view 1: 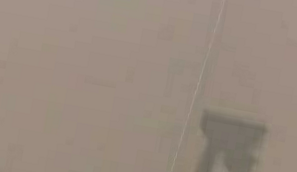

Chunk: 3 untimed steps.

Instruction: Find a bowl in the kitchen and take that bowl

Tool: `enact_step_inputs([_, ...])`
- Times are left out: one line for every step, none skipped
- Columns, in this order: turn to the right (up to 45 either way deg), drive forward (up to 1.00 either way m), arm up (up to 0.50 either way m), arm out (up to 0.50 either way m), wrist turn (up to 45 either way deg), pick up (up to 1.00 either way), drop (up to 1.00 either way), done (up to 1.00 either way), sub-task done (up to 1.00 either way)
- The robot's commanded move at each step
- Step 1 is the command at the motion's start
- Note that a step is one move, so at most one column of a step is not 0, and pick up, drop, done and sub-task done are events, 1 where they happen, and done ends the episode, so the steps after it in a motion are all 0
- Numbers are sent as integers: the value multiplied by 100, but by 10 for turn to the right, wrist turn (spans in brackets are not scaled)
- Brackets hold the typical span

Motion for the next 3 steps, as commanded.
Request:
enact_step_inputs([450, 0, 0, 0, 0, 0, 0, 0, 0])
enact_step_inputs([450, 0, 0, 0, 0, 0, 0, 0, 0])
enact_step_inputs([450, 0, 0, 0, 0, 0, 0, 0, 0])
